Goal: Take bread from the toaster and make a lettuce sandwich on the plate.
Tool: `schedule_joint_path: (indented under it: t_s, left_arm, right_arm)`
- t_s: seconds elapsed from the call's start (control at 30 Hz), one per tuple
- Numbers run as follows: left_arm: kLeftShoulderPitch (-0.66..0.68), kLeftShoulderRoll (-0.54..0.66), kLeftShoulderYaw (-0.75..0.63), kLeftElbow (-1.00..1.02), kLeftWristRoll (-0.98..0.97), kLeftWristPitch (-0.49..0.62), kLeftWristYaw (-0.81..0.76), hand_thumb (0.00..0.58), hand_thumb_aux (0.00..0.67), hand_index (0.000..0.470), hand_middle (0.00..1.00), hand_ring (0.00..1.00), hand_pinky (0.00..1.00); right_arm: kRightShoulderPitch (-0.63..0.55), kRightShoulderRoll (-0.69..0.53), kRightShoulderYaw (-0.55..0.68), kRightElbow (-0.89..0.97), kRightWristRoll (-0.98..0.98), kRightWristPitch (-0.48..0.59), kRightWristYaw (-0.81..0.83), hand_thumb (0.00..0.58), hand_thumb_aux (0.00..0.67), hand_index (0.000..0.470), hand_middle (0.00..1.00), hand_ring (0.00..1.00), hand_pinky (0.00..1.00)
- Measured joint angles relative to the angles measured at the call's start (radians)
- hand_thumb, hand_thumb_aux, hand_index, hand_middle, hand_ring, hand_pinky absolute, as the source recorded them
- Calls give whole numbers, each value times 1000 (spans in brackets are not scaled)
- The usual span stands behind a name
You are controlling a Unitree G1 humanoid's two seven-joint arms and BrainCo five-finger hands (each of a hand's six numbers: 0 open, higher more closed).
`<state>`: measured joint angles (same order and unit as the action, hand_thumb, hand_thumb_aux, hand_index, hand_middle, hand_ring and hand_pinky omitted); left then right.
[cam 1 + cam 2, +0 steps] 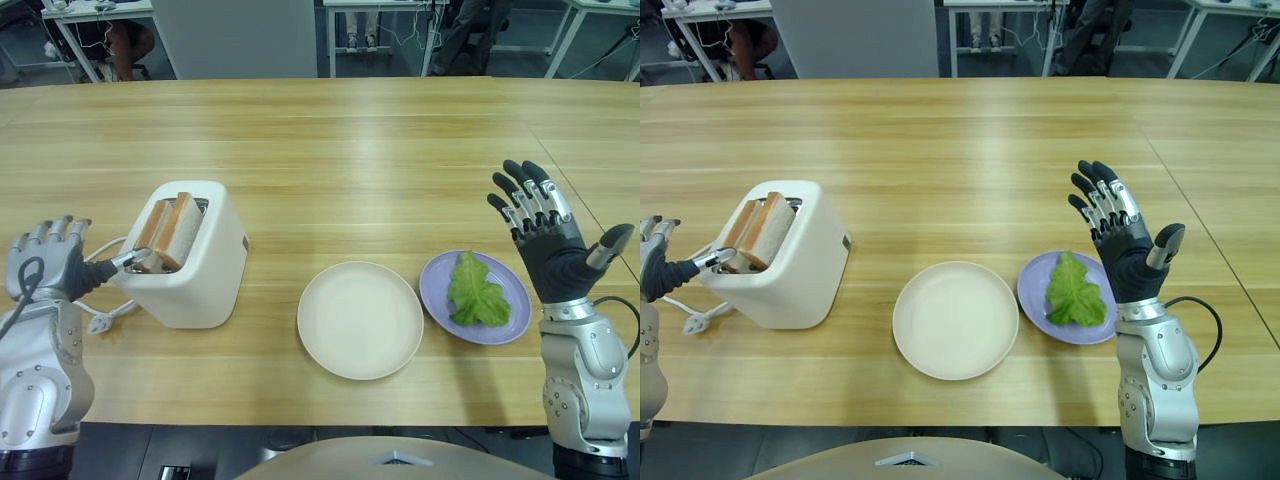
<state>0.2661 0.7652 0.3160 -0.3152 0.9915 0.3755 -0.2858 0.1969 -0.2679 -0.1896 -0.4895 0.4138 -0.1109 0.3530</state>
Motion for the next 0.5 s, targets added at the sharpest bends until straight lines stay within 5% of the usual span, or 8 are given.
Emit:
schedule_joint_path:
  t_s: [0.5]
  left_arm:
    - [-41,20,-83,-14,71,-6,-40,0,0,0,0,0,0]
  right_arm:
    - [-1,-2,-5,3,0,4,14,0,0,0,0,0,0]
